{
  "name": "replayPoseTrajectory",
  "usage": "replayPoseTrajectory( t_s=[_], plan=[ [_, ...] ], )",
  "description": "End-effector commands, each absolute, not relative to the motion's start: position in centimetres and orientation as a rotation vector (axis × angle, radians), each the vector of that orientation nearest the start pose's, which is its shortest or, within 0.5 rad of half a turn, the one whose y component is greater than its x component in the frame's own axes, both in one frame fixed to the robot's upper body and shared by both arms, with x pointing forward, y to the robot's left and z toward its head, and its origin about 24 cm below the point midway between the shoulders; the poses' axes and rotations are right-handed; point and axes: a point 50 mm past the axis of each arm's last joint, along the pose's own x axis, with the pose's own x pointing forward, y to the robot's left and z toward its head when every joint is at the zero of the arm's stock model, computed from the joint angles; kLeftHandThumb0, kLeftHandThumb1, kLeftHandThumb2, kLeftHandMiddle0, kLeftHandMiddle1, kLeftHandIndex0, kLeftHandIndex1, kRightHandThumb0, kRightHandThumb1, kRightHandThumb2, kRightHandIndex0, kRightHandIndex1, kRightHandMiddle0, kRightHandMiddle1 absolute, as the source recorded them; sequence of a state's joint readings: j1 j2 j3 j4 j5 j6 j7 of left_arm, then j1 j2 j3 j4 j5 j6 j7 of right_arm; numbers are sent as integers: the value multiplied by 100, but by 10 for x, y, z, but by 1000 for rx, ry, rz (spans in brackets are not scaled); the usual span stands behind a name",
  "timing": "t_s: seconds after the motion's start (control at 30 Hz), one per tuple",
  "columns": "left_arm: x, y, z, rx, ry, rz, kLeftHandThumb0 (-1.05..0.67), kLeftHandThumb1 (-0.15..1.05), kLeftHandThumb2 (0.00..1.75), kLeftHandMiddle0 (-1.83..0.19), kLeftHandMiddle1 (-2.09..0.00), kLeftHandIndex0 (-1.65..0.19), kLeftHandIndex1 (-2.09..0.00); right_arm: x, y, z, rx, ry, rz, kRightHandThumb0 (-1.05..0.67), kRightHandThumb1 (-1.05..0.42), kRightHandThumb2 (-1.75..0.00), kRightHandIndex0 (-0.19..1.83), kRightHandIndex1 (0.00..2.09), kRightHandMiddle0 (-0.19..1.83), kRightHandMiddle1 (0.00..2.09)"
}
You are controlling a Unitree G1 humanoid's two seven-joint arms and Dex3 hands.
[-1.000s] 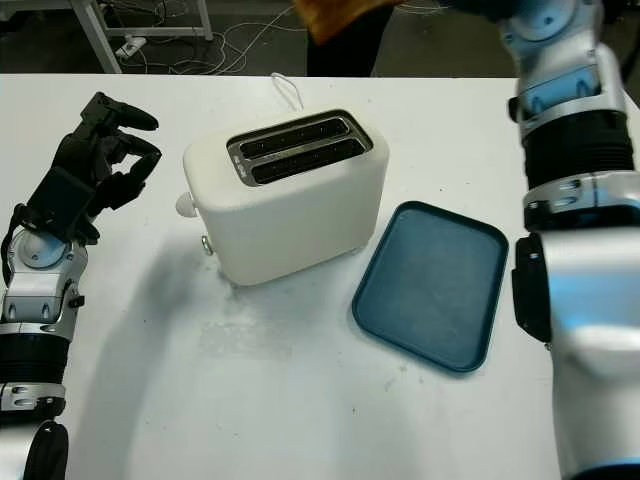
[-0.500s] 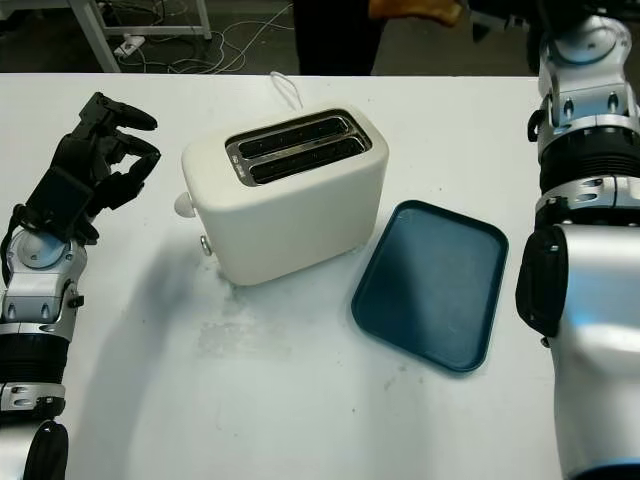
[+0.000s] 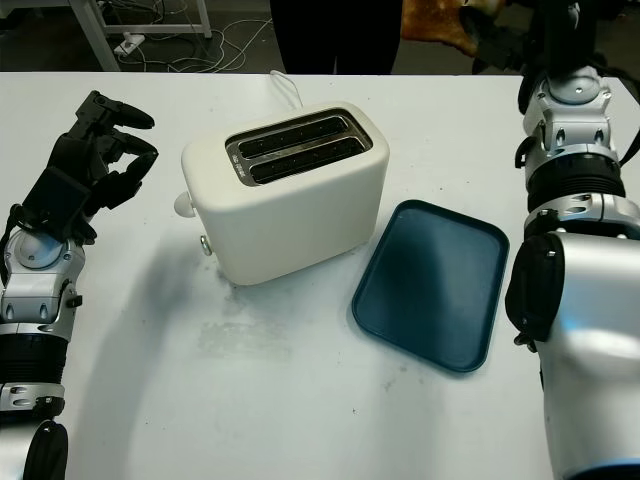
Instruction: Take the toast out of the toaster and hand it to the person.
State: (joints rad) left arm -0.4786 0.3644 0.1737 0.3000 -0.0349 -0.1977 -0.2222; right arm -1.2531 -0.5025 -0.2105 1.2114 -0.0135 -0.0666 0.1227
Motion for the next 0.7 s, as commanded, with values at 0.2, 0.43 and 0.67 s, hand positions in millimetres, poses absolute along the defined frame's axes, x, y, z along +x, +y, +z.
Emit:
replayPoseTrajectory(
  t_s=[0.2,0.43,0.67],
  plan=[
    [329,229,155,339,-372,-80,-105,92,21,0,-168,0,-161,415,-251,212,-138,-91,-157,-12,-92,-53,79,175,33,175],
    [329,227,155,334,-372,-84,-105,92,21,0,-168,0,-161,413,-251,189,-119,-16,-188,-10,-92,-53,56,175,21,175],
    [329,230,154,331,-378,-81,-105,92,22,0,-168,0,-160,409,-254,164,-134,74,-207,-21,-92,-46,81,175,49,175]
  ],
)
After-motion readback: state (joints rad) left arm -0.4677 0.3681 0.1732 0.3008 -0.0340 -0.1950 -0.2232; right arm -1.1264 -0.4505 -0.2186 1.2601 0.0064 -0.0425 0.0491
